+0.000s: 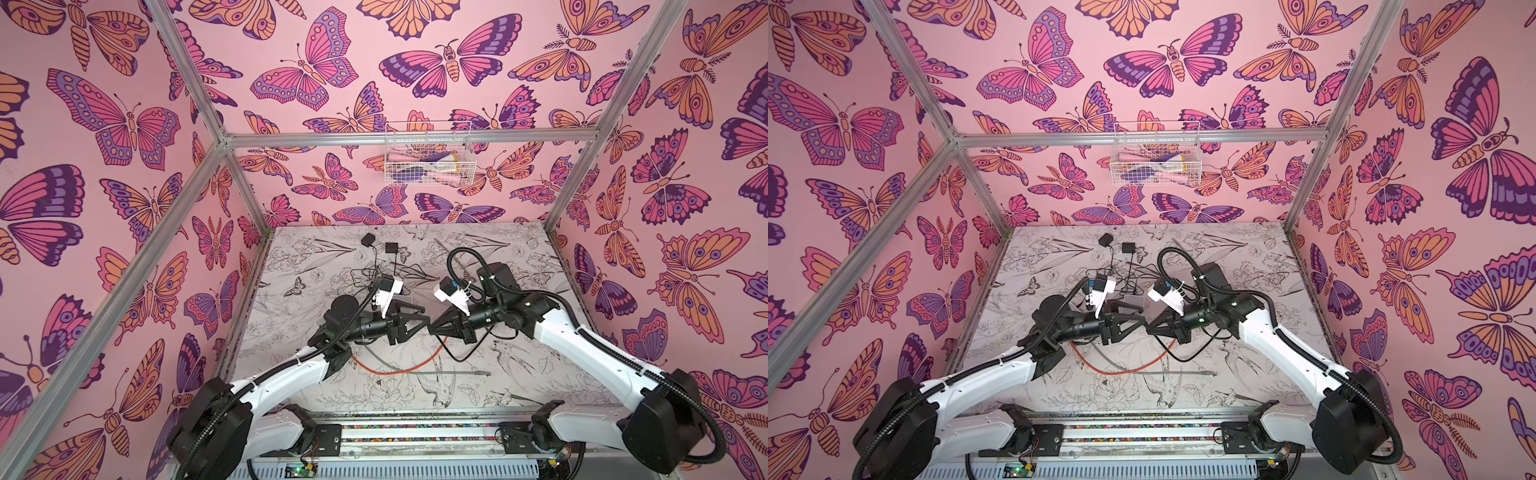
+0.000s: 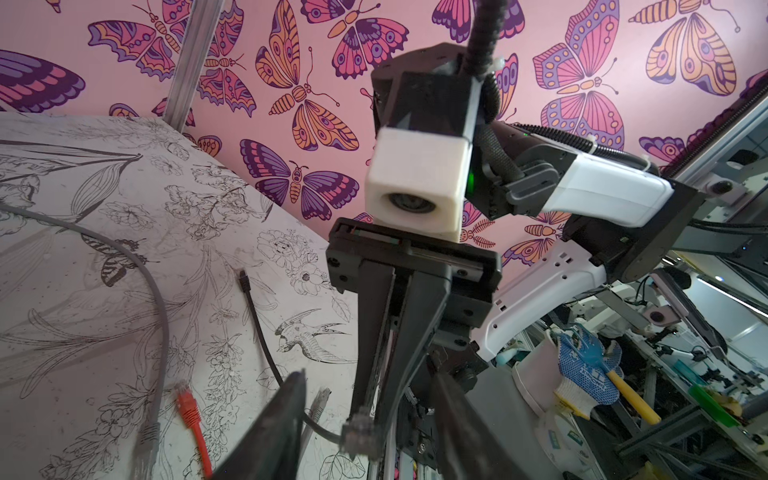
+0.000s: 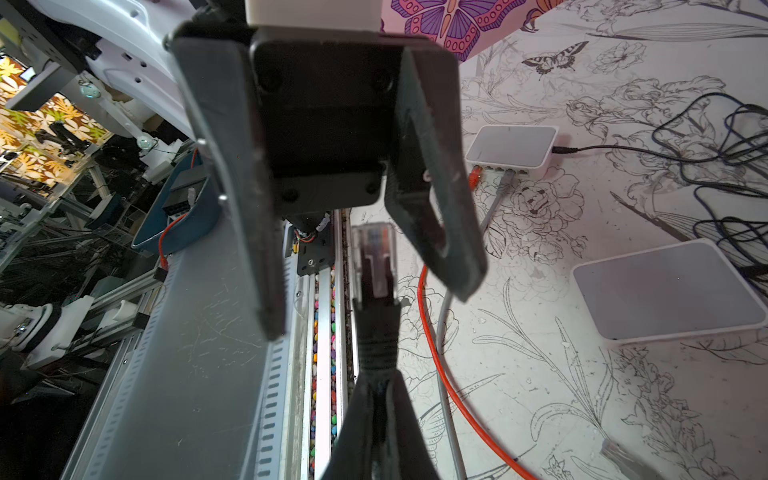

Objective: Insert the plug into the switch port

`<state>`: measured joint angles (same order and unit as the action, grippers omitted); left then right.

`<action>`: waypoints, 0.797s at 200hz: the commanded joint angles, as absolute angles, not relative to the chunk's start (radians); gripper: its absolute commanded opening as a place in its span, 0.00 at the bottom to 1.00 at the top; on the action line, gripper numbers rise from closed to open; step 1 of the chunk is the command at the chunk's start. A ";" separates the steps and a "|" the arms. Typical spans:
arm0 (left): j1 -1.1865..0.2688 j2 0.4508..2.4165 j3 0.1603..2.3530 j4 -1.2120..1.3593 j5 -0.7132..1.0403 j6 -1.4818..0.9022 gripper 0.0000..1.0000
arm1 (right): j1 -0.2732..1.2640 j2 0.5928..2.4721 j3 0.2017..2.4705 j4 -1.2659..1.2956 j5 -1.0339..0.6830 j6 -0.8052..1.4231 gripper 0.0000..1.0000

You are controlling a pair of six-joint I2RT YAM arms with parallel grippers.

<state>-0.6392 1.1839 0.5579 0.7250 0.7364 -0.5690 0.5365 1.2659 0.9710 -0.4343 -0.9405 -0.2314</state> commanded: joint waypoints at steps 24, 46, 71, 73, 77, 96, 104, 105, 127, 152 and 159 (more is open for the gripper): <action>-0.561 1.065 0.570 0.426 0.508 -0.507 0.77 | 0.581 1.286 1.054 -0.509 -0.441 -0.258 0.00; -0.522 1.067 0.598 0.286 0.445 -0.484 0.72 | 0.595 1.382 1.134 -0.574 -0.215 -0.308 0.00; -0.490 1.117 0.636 0.183 0.399 -0.473 0.72 | 0.611 1.499 1.207 -0.590 -0.044 -0.411 0.00; -0.486 1.125 0.640 0.176 0.396 -0.471 0.72 | 0.612 1.507 1.212 -0.587 -0.034 -0.419 0.00; -0.480 1.139 0.648 0.161 0.391 -0.470 0.72 | 0.611 1.521 1.218 -0.585 -0.020 -0.451 0.00; -0.442 1.214 0.685 0.114 0.386 -0.475 0.72 | 0.614 1.563 1.184 -0.486 0.066 -0.585 0.00; -0.427 1.249 0.697 0.109 0.397 -0.474 0.72 | 0.608 1.594 1.184 -0.448 0.111 -0.597 0.00; -0.425 1.252 0.699 0.109 0.399 -0.473 0.72 | 0.608 1.600 1.186 -0.447 0.114 -0.600 0.00; -0.397 1.360 0.727 0.113 0.407 -0.470 0.71 | 0.597 1.686 1.251 -0.480 0.148 -0.634 0.00; -0.367 1.465 0.777 0.140 0.421 -0.456 0.66 | 0.601 1.789 1.321 -0.517 0.127 -0.662 0.00; -0.354 1.497 0.802 0.135 0.423 -0.451 0.65 | 0.602 1.816 1.343 -0.534 0.114 -0.668 0.00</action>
